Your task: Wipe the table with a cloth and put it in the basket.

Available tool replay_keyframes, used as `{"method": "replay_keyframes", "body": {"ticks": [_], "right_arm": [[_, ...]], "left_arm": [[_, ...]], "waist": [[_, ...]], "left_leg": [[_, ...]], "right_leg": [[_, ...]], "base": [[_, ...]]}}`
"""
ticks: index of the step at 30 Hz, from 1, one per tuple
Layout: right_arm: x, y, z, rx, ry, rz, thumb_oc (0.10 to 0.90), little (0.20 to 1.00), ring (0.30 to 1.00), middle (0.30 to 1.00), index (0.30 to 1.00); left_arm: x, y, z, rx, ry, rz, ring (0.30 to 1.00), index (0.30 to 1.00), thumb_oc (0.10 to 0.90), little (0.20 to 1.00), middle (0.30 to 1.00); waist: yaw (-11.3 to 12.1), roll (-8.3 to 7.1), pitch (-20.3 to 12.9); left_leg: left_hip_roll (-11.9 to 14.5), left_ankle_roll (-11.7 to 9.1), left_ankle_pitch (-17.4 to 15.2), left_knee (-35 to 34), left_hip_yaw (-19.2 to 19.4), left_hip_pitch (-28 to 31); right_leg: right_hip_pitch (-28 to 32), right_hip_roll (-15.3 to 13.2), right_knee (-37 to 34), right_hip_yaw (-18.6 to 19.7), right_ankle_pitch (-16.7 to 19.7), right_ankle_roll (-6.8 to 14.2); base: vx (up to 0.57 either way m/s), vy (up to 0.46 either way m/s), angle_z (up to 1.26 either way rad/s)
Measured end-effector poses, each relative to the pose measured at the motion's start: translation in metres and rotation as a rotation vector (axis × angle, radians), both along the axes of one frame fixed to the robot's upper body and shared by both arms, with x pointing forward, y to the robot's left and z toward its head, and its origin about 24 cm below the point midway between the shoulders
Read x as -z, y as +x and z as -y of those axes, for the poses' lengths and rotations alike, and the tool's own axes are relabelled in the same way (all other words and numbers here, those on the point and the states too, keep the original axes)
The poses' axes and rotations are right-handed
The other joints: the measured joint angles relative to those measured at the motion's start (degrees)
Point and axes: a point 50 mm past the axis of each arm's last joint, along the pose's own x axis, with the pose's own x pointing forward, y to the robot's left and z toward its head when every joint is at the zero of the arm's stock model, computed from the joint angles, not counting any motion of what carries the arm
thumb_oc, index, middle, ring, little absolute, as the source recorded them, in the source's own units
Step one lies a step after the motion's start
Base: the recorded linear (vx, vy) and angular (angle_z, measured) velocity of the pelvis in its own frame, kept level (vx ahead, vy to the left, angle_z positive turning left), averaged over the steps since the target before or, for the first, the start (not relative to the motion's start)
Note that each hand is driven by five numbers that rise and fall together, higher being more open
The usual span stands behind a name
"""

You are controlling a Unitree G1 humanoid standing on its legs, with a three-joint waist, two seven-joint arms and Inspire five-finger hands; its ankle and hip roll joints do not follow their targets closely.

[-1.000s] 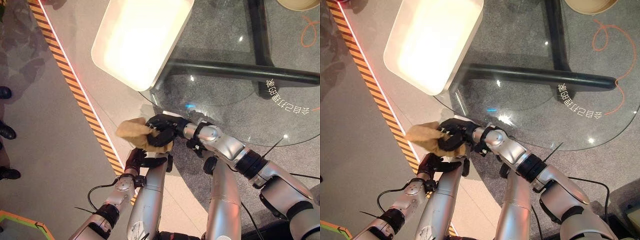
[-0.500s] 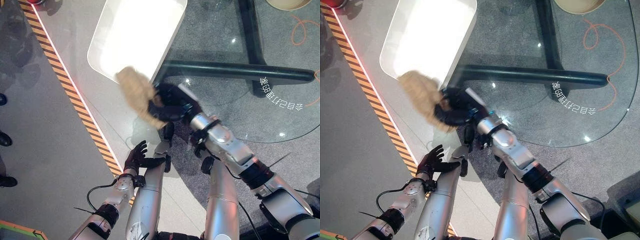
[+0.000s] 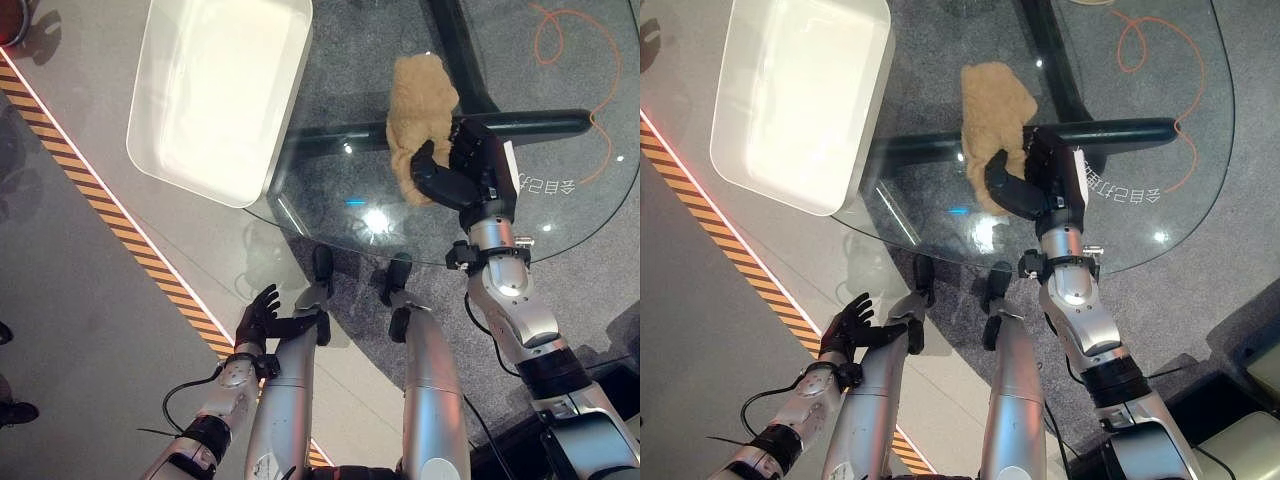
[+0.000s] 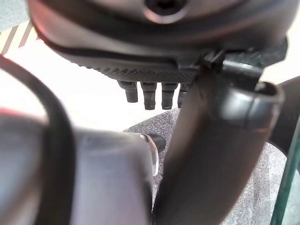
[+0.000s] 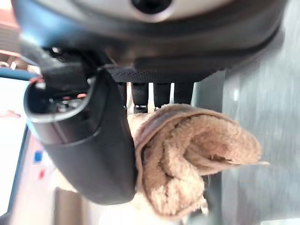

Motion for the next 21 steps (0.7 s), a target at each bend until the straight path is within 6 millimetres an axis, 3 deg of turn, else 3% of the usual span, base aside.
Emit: {"method": "replay_keyframes", "body": {"ticks": [6, 10, 16, 21], "right_arm": [[0.004, 0.000, 0.039, 0.411, -0.058, -0.016, 0.100, 0.200, 0.300, 0.300, 0.300], [-0.001, 0.011, 0.061, 0.628, -0.063, -0.064, 0.100, 0.200, 0.300, 0.300, 0.300], [-0.027, 0.021, 0.065, 0.843, 0.006, 0.003, 0.100, 0.200, 0.300, 0.300, 0.300], [-0.046, 0.026, 0.068, 0.946, 0.059, 0.050, 0.100, 0.200, 0.300, 0.300, 0.300]], "left_arm": [[-0.002, 0.000, 0.000, -0.005, -0.003, 0.013, 0.900, 0.900, 0.800, 0.900, 0.900], [-0.003, 0.001, -0.001, -0.007, -0.003, 0.019, 0.900, 0.900, 0.800, 0.900, 0.900], [-0.006, 0.003, -0.001, -0.005, -0.006, 0.039, 0.900, 0.900, 0.800, 0.900, 0.900], [-0.008, 0.004, 0.000, 0.001, -0.008, 0.046, 0.900, 0.900, 0.800, 0.900, 0.900]], "waist": [[-0.16, -0.42, -0.03], [0.20, -0.68, -0.01], [0.81, -0.66, -0.01], [2.67, -0.64, 0.00]], "left_leg": [[0.30, 0.26, -0.23, 0.25, -0.07, -0.45], [0.39, 0.36, -0.58, -0.05, -0.15, -0.80], [0.29, 0.28, -0.20, 0.18, -0.29, -2.03], [-0.02, 0.31, -0.21, 0.13, -0.56, -2.27]], "right_leg": [[0.11, 0.44, -1.15, 0.11, 0.58, 0.29], [0.04, 0.54, -1.68, -0.07, 0.86, 0.48], [-1.15, 0.53, -1.83, -0.18, 0.97, 0.54], [-1.30, 0.30, -1.80, -0.31, 0.86, 0.59]], "base": [[0.01, -0.028, -0.04], [0.00, -0.007, -0.01], [0.00, 0.000, 0.00], [0.00, 0.024, 0.03]]}}
